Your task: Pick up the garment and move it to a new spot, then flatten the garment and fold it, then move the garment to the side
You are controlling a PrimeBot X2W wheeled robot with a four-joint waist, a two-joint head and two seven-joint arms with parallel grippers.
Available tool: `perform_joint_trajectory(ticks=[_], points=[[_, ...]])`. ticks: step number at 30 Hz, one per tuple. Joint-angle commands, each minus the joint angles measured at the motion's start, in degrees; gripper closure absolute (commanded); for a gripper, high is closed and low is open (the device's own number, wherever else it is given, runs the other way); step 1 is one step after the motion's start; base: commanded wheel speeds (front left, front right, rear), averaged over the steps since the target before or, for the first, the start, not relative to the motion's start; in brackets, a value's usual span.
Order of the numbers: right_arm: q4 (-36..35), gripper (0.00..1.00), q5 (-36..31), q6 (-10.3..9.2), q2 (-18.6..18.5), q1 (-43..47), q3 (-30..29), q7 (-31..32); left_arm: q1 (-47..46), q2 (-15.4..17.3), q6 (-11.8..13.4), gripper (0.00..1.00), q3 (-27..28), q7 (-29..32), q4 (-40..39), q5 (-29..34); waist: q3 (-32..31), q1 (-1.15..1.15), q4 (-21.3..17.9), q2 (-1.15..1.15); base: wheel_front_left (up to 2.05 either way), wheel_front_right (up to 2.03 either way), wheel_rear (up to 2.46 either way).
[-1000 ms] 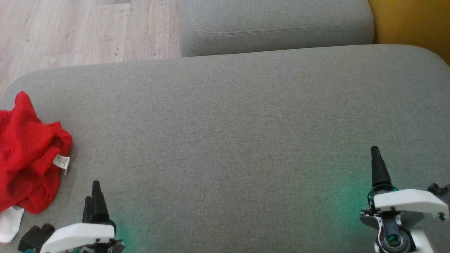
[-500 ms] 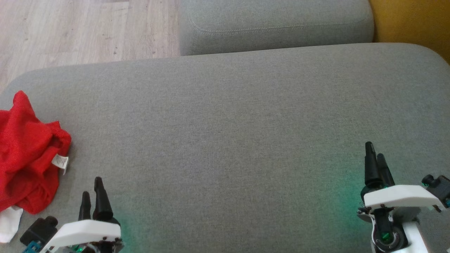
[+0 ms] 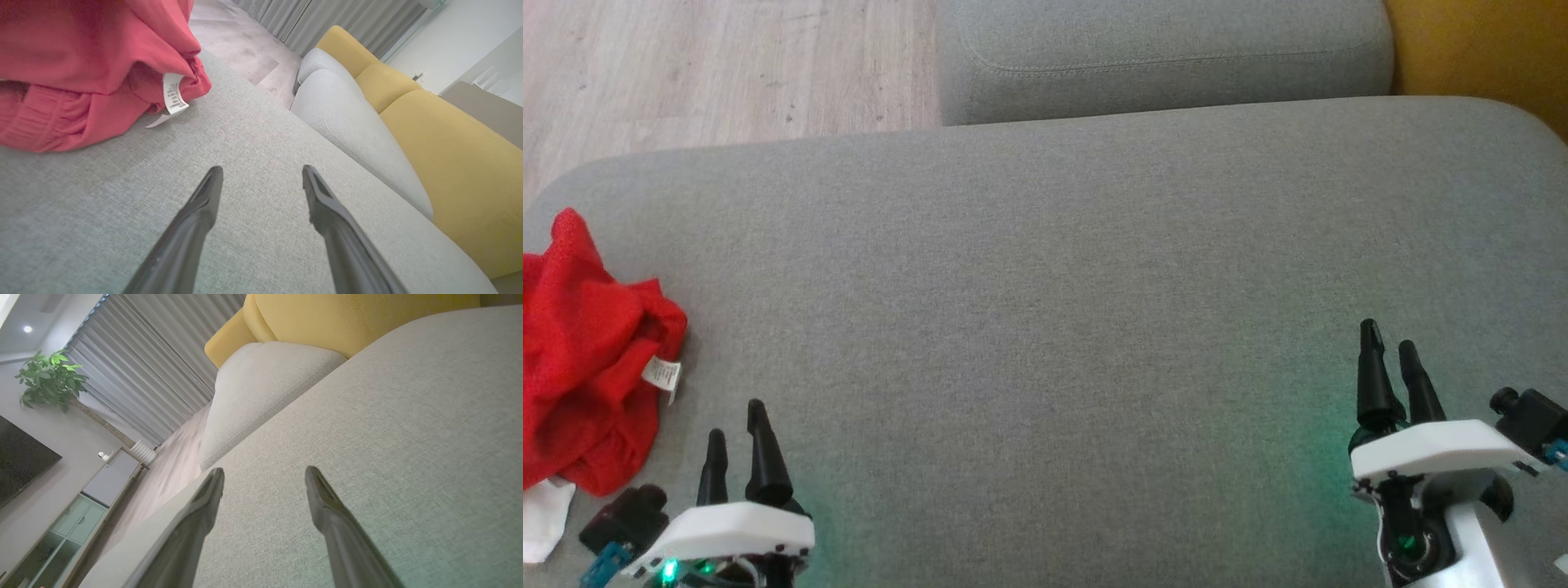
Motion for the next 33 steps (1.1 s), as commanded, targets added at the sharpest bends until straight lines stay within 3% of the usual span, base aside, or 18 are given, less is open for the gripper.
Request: perform_joint_trajectory(ticks=[1, 33], points=[[-1.56, 0.0, -1.72, 0.01, -0.32, -3.38, 0.74, -0.9, -2.73, 0.83, 0.19, 0.0, 1.16, -0.72, -1.31, 1.62, -0.01, 0.0, -0.02, 0.0, 0.0, 0.0, 0.0], [0.13, 0.0, -26.21, 0.01, 0.23, -4.94, 0.23, -6.31, -2.44, 0.39, 2.27, 0.0, 3.5, -6.17, 0.32, 23.05, -0.12, 0.0, -0.28, 0.0, 0.0, 0.0, 0.0]])
